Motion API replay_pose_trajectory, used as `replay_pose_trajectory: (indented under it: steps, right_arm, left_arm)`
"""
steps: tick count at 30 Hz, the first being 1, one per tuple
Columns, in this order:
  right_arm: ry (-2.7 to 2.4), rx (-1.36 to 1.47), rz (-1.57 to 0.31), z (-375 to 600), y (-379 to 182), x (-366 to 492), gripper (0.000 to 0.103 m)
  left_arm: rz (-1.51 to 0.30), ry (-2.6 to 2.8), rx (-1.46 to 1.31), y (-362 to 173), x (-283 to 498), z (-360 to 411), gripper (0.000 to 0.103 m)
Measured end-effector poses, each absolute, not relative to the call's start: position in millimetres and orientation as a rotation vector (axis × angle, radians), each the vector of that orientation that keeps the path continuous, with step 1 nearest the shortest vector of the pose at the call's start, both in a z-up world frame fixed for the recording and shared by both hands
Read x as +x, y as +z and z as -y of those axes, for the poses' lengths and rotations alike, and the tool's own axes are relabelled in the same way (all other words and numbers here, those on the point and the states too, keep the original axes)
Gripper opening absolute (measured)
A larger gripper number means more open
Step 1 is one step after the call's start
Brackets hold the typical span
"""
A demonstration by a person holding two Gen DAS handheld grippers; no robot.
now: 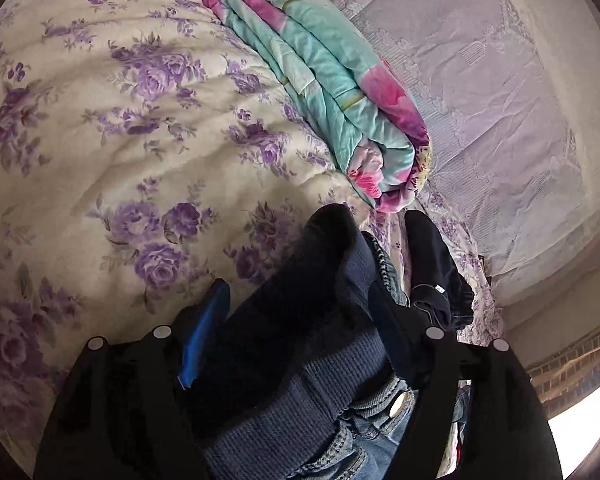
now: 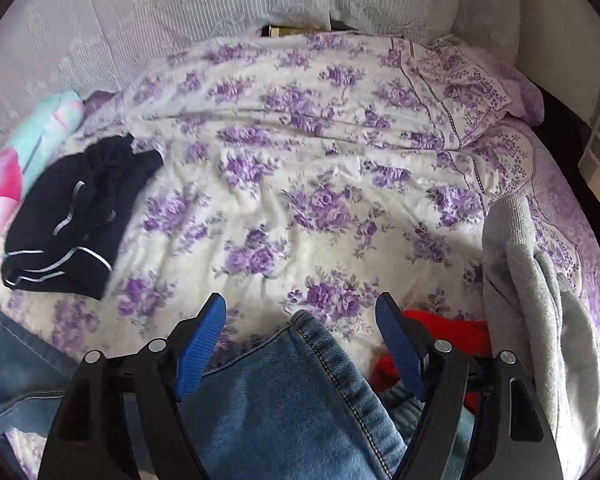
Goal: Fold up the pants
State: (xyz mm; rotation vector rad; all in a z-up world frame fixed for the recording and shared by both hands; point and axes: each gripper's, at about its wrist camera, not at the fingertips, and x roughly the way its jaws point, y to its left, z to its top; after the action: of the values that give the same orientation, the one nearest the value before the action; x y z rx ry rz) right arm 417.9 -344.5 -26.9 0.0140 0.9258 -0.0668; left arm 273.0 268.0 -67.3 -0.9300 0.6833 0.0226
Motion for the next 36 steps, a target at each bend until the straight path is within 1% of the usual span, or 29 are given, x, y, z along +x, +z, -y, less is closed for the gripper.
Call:
replay_pose_trajectory:
  steps: [2,3,4,6,7,9,12,13,15,17,19,21,23,24,25,26,27,30,33,34,35,36]
  right_arm:
    - [-0.065,0.041,-0.941,349,-34,417,0.077]
    - [-0.06,0.051,-0.95,353,-38,414,0.072]
    - [-0.042,0.075,-0.958,356,-40,411,0.043]
    - [0.018,0.168,-0.955,365,-39,399,0.018]
    - [0.03,0.191,-0.922,368,-33,388,0.015]
    - [0.066,0.221,-0.833,372,-14,359,0.015]
    - [0.176,0.249,-0.64,381,22,285,0.015]
    - [0.211,0.249,-0.583,385,29,255,0.011]
    - [0.271,0.241,-0.538,393,27,194,0.012]
    - [0.261,0.26,-0.609,405,6,149,0.013]
    - [0.181,0.323,-0.691,422,-22,116,0.02]
    - [0.127,0.423,-0.724,442,-33,107,0.02]
    - [0.139,0.498,-0.689,453,-25,119,0.021]
    - [0.153,0.498,-0.671,450,-18,131,0.037]
    - [0.182,0.477,-0.651,443,-9,149,0.076]
    - [0.195,0.444,-0.625,436,-2,164,0.088]
    - [0.185,0.396,-0.609,427,7,187,0.093]
    - [0.134,0.331,-0.641,414,16,258,0.093]
    - [0.073,0.258,-0.763,405,-1,324,0.093]
    - [0.078,0.241,-0.811,400,-12,337,0.092]
    - [0.101,0.245,-0.84,395,-20,341,0.087]
    - [0.14,0.263,-0.846,390,-25,338,0.062]
  left_arm:
    - [-0.683,0.019,-0.921,-66,274,-267,0.073]
    - [-0.682,0.018,-0.922,-66,274,-267,0.073]
    - [-0.681,0.018,-0.923,-66,274,-267,0.073]
    - [-0.678,0.016,-0.926,-66,274,-267,0.073]
    - [-0.676,0.015,-0.928,-66,274,-267,0.073]
    - [-0.671,0.012,-0.932,-67,273,-268,0.073]
    - [-0.665,0.008,-0.94,-67,272,-269,0.073]
    - [-0.665,0.007,-0.942,-67,272,-269,0.073]
    - [-0.667,0.008,-0.942,-67,271,-269,0.073]
    - [-0.67,0.01,-0.938,-67,271,-269,0.073]
    - [-0.673,0.013,-0.935,-67,272,-269,0.073]
    - [-0.675,0.016,-0.932,-67,272,-268,0.073]
    - [-0.675,0.015,-0.928,-67,272,-268,0.073]
    - [-0.672,0.014,-0.93,-67,272,-268,0.073]
    - [-0.668,0.011,-0.934,-68,272,-269,0.073]
    - [-0.662,0.007,-0.939,-68,271,-270,0.073]
    - [-0.656,0.003,-0.945,-68,270,-270,0.073]
    - [-0.64,-0.01,-0.958,-69,268,-272,0.073]
    - [-0.633,-0.016,-0.965,-70,267,-273,0.073]
    - [-0.633,-0.016,-0.965,-70,267,-273,0.074]
    - [-0.634,-0.015,-0.964,-70,267,-272,0.074]
    - [-0.634,-0.015,-0.965,-70,267,-272,0.074]
